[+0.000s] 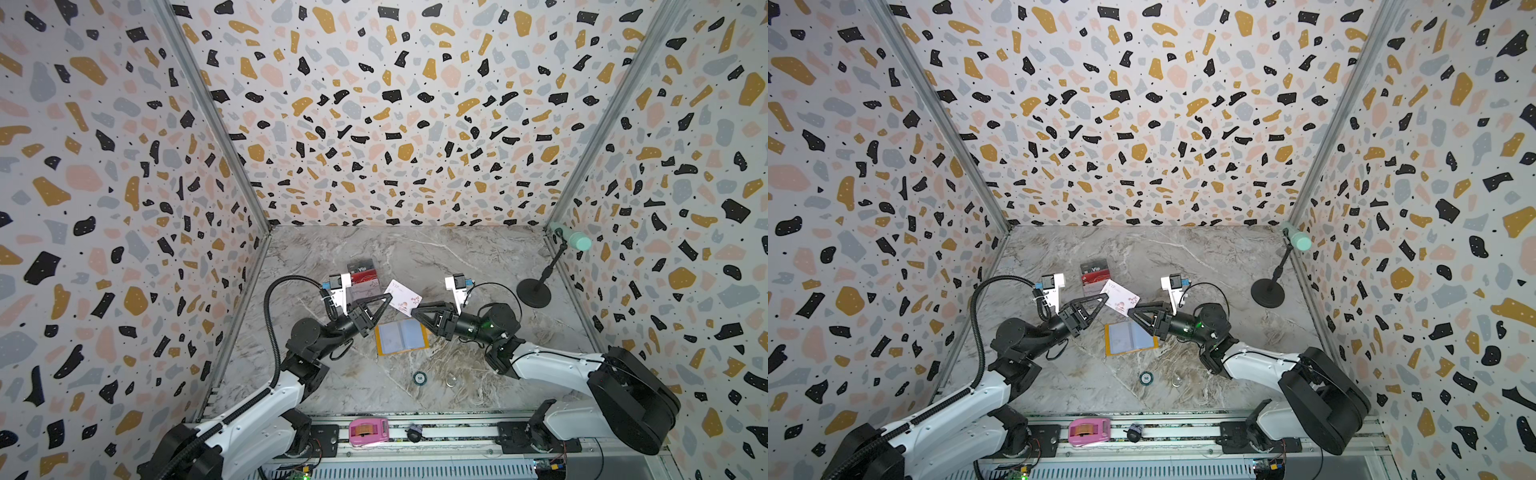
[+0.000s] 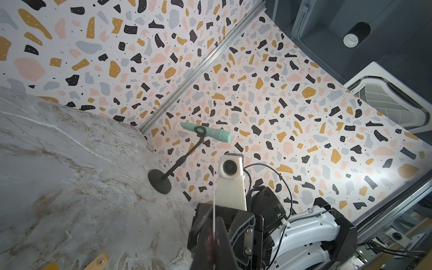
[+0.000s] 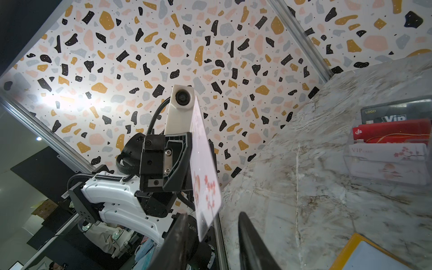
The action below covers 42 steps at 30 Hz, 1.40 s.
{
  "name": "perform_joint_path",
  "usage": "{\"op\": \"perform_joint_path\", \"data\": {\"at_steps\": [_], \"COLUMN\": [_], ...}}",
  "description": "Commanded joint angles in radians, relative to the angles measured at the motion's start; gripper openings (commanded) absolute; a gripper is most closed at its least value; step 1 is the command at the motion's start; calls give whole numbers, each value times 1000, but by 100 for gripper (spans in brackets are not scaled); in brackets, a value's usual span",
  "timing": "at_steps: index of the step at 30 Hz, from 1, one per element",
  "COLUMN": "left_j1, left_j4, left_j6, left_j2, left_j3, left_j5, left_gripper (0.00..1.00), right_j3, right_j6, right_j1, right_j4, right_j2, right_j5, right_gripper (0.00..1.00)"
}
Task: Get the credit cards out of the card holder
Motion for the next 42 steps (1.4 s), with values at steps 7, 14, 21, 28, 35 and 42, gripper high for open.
{"op": "perform_joint_path", "data": {"at_steps": [7, 14, 21, 28, 35, 42], "left_j1": [6, 6, 7, 9, 14, 17], "left_j4": [105, 111, 73, -69, -451, -934], "left_j6": [-13, -13, 14, 113, 341, 685], "left_j2": [17, 20, 10, -14, -9, 38], "left_j3": [-3, -3, -5, 8, 125, 353], "left_j5": [-10, -9, -8, -23, 7, 122], "left_gripper": [0, 0, 12, 50, 56, 64], "right_j3": [23, 36, 25, 24, 78, 168], "right_j6": [56, 62, 52, -2, -210, -535], "right_j1": [16, 16, -2, -72, -206, -246], "right_j4": [197, 203, 175, 40, -388, -877], "right_j2": [37, 51, 25, -37, -186, -297], "right_j5": [21, 2, 4, -65, -164, -176], "right_gripper": [22, 9, 0, 0, 0, 0]}}
